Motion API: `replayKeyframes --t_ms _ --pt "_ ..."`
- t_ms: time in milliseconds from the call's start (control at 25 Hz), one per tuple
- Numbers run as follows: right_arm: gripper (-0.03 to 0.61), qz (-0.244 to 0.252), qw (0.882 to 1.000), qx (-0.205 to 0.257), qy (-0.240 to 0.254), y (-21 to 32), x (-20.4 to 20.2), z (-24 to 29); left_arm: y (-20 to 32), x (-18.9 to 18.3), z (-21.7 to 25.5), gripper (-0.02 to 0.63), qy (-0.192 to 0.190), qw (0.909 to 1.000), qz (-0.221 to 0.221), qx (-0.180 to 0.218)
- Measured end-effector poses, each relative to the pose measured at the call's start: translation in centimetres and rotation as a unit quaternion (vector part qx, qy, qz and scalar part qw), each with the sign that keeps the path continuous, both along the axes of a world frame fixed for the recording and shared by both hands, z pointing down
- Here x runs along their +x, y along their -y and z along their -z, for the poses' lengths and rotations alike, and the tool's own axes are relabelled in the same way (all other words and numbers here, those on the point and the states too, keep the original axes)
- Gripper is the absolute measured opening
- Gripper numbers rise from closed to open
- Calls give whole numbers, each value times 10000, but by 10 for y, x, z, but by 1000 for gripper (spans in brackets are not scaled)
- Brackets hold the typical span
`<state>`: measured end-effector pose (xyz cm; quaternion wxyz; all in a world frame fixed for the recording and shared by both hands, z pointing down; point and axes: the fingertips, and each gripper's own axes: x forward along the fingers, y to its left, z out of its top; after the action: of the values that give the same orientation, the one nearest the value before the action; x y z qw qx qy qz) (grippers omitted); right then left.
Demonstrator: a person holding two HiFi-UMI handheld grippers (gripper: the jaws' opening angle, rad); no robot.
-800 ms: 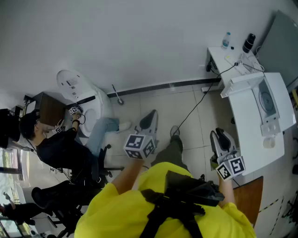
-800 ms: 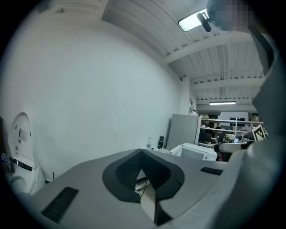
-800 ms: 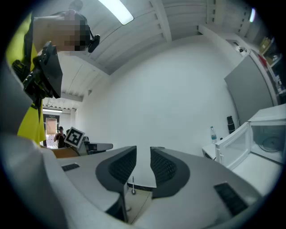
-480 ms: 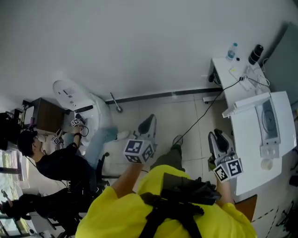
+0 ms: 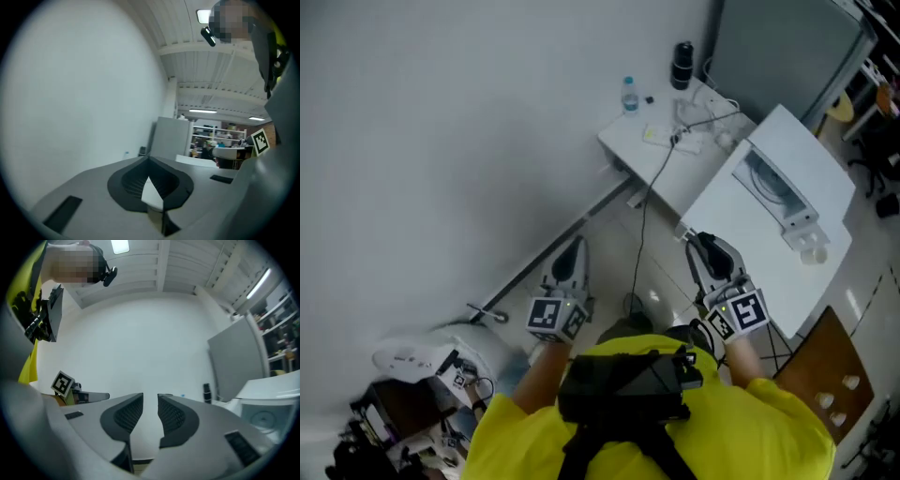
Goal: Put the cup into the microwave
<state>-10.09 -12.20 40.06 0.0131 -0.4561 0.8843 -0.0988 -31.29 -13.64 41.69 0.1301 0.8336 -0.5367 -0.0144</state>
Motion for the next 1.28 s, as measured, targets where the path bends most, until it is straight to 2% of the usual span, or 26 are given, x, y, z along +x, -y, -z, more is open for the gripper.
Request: replayKeyframes --t_ms 80,160,240,320,440,560,600,680,720,800,840,880,920,960,1000,1120,1200,1280 --pt "103 -855 9963 -114 -57 0 63 -6 34 61 3 0 -78 9966 -810 98" --pt "103 -1712 9850 -206 -112 -18 134 -14 50 129 0 0 6 9893 -1456 60" --pt "103 -2553 9663 -332 -53 -44 204 -25 55 197 -6 0 144 9798 -1995 -6" --pt "103 -3316 9423 -453 91 -75 261 -38 52 261 -7 0 150 9661 -2576 38" --pt "103 -4071 9113 -574 235 -116 321 -58 35 342 -7 0 54 9420 -3351 174" --pt "103 -4367 8971 -594 297 -137 369 -70 16 408 -12 0 -40 9267 -3753 170" --pt "103 -4445 8935 -570 295 -142 385 -71 9 430 -14 18 -64 9206 -3901 138" --pt "103 -4611 8854 -505 299 -149 421 -71 -6 477 -22 94 -75 9048 -4257 88" --pt "103 -4696 8810 -478 321 -152 438 -72 -13 501 -30 102 -50 8961 -4437 51" --pt "103 -4828 8738 -459 373 -158 470 -75 -24 549 -57 270 105 8815 -4719 -152" --pt "103 -4866 8716 -468 371 -161 484 -79 -30 572 -76 333 250 8755 -4815 -319" --pt "103 -4888 8703 -494 340 -164 497 -84 -36 593 -97 475 427 8685 -4916 -481" --pt "103 -4905 8692 -546 298 -166 509 -91 -44 613 -120 515 608 8599 -5034 -593" --pt "103 -4927 8675 -625 270 -168 521 -100 -53 631 -142 471 761 8516 -5146 -643" --pt "103 -4958 8651 -711 267 -170 532 -108 -62 648 -164 471 871 8448 -5240 -649" --pt "103 -5078 8559 -929 306 -177 559 -133 -85 699 -229 520 986 8302 -5440 -717" --pt "103 -5164 8490 -1070 327 -183 567 -151 -92 730 -272 518 1061 8302 -5416 -779" --pt "103 -5265 8403 -1233 398 -189 570 -172 -90 758 -312 518 1148 8365 -5285 -878"
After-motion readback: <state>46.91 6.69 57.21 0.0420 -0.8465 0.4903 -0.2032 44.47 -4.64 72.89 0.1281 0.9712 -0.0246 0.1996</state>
